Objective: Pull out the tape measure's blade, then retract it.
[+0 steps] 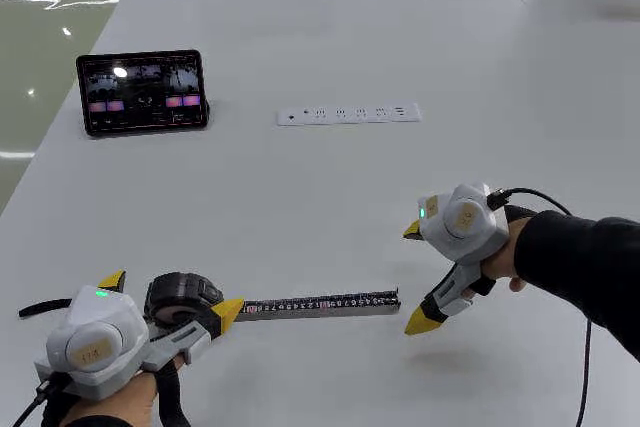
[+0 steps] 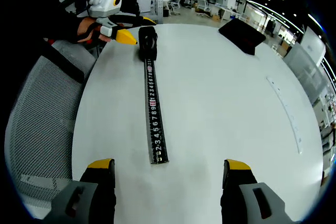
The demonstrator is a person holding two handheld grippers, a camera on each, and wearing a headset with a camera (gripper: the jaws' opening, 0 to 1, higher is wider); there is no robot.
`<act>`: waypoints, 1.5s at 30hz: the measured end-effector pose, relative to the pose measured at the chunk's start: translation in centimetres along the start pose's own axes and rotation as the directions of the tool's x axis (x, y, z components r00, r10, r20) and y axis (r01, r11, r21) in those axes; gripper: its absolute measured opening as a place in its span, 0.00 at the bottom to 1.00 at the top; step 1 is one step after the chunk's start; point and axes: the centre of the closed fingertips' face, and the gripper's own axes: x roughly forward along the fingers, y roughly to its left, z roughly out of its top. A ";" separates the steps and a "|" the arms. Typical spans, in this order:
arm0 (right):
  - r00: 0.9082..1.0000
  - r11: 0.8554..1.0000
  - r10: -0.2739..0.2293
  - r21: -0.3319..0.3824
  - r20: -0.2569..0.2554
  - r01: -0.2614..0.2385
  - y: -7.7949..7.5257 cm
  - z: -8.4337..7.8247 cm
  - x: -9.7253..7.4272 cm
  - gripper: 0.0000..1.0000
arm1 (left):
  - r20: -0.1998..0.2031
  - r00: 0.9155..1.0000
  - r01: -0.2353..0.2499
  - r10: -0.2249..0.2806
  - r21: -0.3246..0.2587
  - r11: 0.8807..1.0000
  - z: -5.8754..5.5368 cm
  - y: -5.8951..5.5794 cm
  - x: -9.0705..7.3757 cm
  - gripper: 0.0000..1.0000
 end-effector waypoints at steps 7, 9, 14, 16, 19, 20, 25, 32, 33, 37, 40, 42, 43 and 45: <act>1.000 0.998 0.023 -0.053 -0.003 -0.024 0.6 0.2 0.8 0.66 | 0.018 1.000 0.003 -0.003 0.006 1.000 0.2 -0.1 0.2 0.99; 1.000 0.998 0.021 -0.052 -0.004 -0.022 0.4 0.1 1.0 0.60 | 0.016 1.000 0.005 -0.005 0.001 1.000 0.1 -0.1 0.3 0.99; 1.000 0.999 0.025 -0.044 -0.004 -0.025 0.4 -0.2 1.3 0.51 | 0.011 1.000 0.008 -0.008 -0.007 1.000 0.0 -0.2 0.4 0.99; 1.000 0.998 0.029 -0.053 -0.009 -0.029 0.5 -0.3 1.4 0.49 | 0.018 1.000 0.008 -0.008 -0.002 1.000 0.1 -0.2 0.5 0.98; 0.999 0.997 0.033 -0.064 -0.011 -0.034 0.6 -0.1 1.5 0.46 | 0.018 1.000 0.007 -0.007 -0.006 1.000 0.1 -0.2 0.6 0.98; 0.999 0.997 0.039 -0.069 -0.013 -0.040 0.7 -0.1 1.6 0.44 | 0.016 1.000 0.007 -0.007 -0.005 1.000 0.0 -0.2 0.6 0.98; 0.997 0.994 0.068 -0.079 -0.033 -0.070 1.1 -0.3 2.1 0.35 | 0.012 1.000 0.007 -0.007 -0.007 1.000 -0.2 -0.1 0.7 0.95; 0.994 0.990 0.090 -0.102 -0.062 -0.096 1.3 -0.6 2.6 0.24 | 0.008 1.000 0.003 -0.003 -0.009 1.000 -0.3 0.0 0.7 0.94; 0.994 0.990 0.091 -0.102 -0.065 -0.097 1.3 -0.7 2.7 0.22 | 0.008 1.000 0.003 -0.002 -0.009 1.000 -0.4 0.0 0.7 0.94; 0.993 0.989 0.091 -0.109 -0.071 -0.098 1.2 -0.7 2.7 0.17 | 0.008 1.000 -0.002 0.002 -0.013 1.000 -0.4 0.2 0.8 0.93; 0.993 0.989 0.095 -0.105 -0.070 -0.102 1.1 -0.6 2.8 0.14 | 0.007 1.000 -0.002 0.002 -0.012 1.000 -0.4 0.2 0.8 0.93; 0.992 0.989 0.098 -0.108 -0.076 -0.106 1.3 -0.7 2.9 0.13 | 0.005 1.000 -0.006 0.006 -0.013 1.000 -0.5 0.2 0.8 0.93; 0.991 0.988 0.103 -0.109 -0.082 -0.111 1.4 -0.8 3.0 0.12 | 0.002 1.000 -0.009 0.009 -0.014 1.000 -0.6 0.3 0.8 0.93; 0.991 0.987 0.099 -0.118 -0.085 -0.109 1.4 -0.8 3.1 0.12 | 0.001 1.000 -0.012 0.012 -0.020 1.000 -0.6 0.4 0.8 0.92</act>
